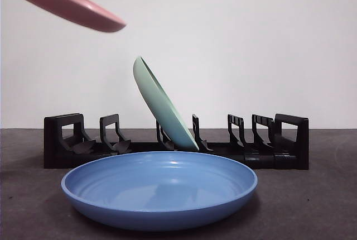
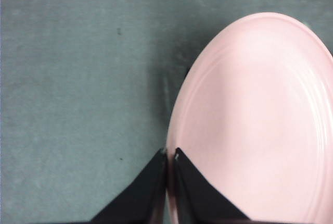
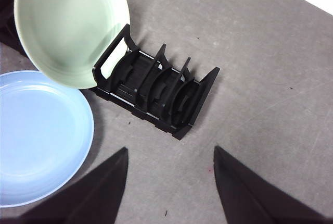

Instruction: Place the plate

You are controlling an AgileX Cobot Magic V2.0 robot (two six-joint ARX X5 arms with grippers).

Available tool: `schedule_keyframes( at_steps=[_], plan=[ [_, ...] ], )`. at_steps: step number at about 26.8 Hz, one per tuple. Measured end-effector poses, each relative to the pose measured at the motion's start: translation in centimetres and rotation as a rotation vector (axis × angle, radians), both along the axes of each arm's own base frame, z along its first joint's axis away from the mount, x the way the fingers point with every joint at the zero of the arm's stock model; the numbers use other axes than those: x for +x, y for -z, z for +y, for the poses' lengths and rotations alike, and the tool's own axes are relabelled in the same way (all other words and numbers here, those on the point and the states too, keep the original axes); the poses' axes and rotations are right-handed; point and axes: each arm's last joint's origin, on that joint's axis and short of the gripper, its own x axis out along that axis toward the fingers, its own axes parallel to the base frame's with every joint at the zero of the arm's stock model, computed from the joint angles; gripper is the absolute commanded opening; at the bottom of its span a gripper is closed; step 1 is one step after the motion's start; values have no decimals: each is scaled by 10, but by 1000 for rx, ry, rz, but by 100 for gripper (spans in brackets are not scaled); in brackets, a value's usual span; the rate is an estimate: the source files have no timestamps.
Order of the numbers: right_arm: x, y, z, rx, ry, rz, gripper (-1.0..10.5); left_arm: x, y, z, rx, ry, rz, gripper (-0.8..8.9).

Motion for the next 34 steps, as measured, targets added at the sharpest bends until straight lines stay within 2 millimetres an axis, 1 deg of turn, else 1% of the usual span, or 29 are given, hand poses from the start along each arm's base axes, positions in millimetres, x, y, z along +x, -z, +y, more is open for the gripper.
schedule_keyframes(
  at_steps=[4,10,13,16,17,20,24,26,29,34],
  plan=[
    [0,0,0,1,0,-1,262,-17,16,2,-13,11,13,7],
    [0,0,0,1,0,-1,262,-40,53,5,-57,15,14,7],
    [0,0,0,1,0,-1,262,-52,73,4,-120,24,6,7],
    [0,0,0,1,0,-1,262,-62,98,4,-175,12,23,7],
    [0,0,0,1,0,-1,262,-65,110,4,-196,6,42,7],
    [0,0,0,1,0,-1,262,-67,139,1,-257,-5,101,7],
    [0,0,0,1,0,-1,262,-66,173,-7,-321,-11,162,7],
    [0,0,0,1,0,-1,262,-65,186,-12,-345,-20,175,7],
    [0,0,0,1,0,-1,262,-62,200,-20,-377,-30,192,7],
    [0,0,0,1,0,-1,262,-47,221,-46,-411,-15,250,7]
  ],
)
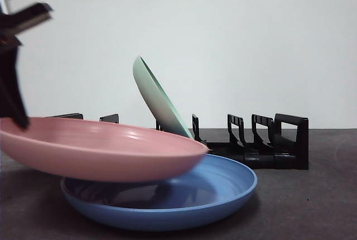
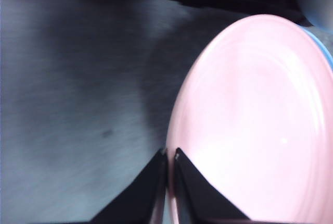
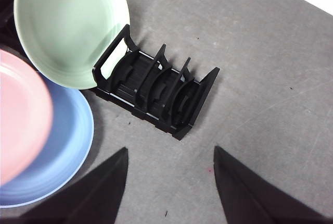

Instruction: Place the plate

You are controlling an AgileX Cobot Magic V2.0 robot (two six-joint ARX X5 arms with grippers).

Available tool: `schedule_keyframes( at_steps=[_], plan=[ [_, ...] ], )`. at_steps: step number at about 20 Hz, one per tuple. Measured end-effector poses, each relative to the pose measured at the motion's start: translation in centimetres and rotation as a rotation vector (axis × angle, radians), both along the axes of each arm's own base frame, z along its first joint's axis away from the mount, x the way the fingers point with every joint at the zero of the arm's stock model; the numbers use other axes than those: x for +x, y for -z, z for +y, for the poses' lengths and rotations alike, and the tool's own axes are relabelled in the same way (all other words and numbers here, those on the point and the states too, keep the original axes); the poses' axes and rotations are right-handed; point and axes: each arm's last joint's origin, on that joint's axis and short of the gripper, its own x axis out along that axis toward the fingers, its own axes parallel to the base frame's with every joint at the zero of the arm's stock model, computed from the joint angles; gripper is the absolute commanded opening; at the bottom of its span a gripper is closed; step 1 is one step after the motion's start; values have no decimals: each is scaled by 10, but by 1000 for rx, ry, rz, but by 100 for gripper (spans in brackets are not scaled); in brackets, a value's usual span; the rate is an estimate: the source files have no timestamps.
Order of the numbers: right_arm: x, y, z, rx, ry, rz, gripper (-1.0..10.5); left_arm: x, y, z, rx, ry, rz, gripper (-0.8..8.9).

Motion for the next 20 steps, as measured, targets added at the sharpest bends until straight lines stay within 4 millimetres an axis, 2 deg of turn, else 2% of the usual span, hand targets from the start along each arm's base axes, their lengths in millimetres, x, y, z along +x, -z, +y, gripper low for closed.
schedule_keyframes(
  at_steps=[5,13,17,20],
  plan=[
    [0,0,0,0,0,0,262,16,19,-22,-28,-3,39,7],
    [0,0,0,0,0,0,262,27,38,-35,-31,-4,86,21],
    [0,0,0,3,2,1,262,26,38,-36,-35,-6,91,340],
    [0,0,0,3,2,1,262,23,33,-35,-42,-8,81,378]
  ],
)
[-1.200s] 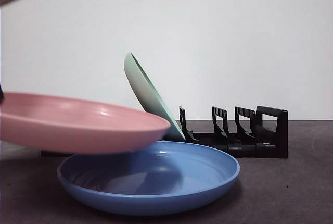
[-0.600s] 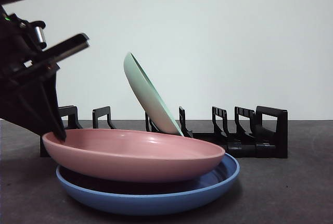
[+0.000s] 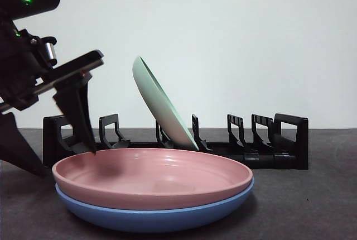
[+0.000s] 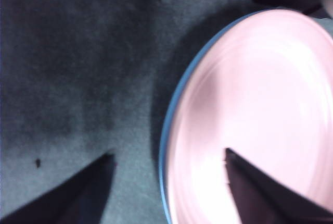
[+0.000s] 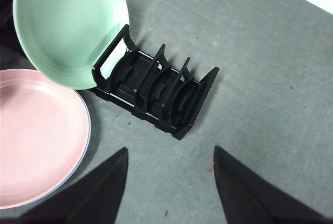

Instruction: Place the plate

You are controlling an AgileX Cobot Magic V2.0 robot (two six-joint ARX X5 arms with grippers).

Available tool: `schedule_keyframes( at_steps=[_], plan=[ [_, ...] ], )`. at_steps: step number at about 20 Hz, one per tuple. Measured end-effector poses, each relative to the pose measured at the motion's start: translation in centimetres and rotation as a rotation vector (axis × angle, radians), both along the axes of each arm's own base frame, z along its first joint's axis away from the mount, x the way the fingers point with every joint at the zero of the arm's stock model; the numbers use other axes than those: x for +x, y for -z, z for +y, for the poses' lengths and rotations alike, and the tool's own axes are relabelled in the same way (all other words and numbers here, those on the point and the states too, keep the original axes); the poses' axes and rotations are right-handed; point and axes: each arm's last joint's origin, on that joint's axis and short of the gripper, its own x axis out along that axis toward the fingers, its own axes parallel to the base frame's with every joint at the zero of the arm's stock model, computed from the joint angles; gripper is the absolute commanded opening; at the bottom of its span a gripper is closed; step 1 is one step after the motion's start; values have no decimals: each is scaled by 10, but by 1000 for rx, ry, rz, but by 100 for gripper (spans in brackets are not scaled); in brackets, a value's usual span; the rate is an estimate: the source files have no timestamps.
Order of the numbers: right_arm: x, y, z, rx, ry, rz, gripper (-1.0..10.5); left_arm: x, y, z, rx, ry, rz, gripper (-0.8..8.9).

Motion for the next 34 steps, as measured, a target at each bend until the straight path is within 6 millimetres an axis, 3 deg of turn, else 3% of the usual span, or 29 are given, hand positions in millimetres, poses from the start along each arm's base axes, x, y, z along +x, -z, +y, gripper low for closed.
schedule_keyframes(
  at_steps=[2,4,8,13,17,21,29,34],
  plan=[
    [0,0,0,5,4,1,262,-3,-13,2,-12,13,-43,377],
    [0,0,0,14,12,5,262,-4,-40,10,-22,41,-138,377],
    [0,0,0,21,14,8,262,-23,-86,46,58,79,-291,376],
    [-1,0,1,55,-4,32,262,-67,-103,93,182,22,-338,376],
    [8,0,13,158,-65,61,262,-98,-111,103,195,1,-391,375],
    [39,5,45,304,-151,154,262,-107,-114,105,183,-13,-424,376],
    [134,23,128,380,-225,387,262,-107,-114,105,175,-25,-418,376],
    [182,45,155,388,-208,416,262,-105,-115,105,197,-48,-444,376]
  ],
)
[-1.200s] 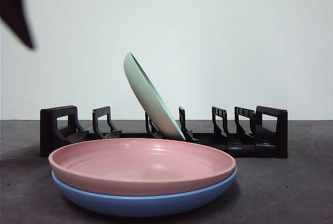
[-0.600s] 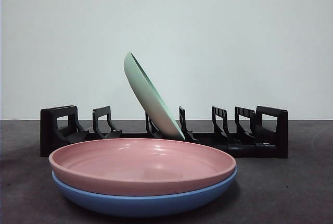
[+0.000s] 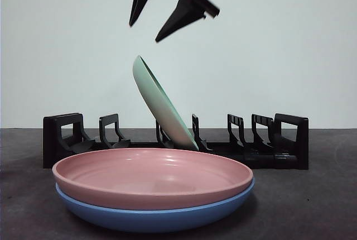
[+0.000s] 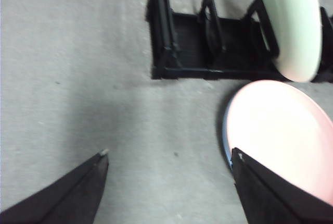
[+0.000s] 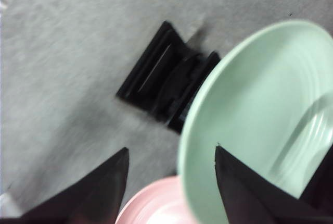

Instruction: Place the plate

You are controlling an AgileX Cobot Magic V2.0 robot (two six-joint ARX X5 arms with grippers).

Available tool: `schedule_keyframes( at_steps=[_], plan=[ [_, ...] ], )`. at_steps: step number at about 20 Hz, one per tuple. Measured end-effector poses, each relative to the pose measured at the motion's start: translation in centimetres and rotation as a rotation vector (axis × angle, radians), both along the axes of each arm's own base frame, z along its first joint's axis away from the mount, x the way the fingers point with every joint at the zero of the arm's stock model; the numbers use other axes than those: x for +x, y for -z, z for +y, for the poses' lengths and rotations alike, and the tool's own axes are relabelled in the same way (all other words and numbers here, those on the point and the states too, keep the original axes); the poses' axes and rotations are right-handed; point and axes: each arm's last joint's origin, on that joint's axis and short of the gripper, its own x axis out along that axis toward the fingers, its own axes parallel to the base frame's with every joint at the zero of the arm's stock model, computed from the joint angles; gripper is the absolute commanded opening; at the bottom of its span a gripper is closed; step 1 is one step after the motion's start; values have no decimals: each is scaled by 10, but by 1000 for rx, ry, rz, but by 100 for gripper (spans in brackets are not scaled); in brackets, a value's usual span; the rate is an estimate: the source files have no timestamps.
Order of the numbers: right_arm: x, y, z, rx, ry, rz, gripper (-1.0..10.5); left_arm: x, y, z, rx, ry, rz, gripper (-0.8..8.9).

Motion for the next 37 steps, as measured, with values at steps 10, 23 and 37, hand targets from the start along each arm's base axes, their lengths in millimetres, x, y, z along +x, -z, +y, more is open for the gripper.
schedule_keyframes(
  at_steps=[10,23,37],
  plan=[
    [26,28,9,19,-20,62,257,0,0,0,2,-2,-1,376],
    [23,42,20,-14,-46,113,8,0,0,0,3,-4,-1,376],
    [-56,-80,-21,152,-249,-221,8,1,-1,0,1,-4,-19,375]
  ],
)
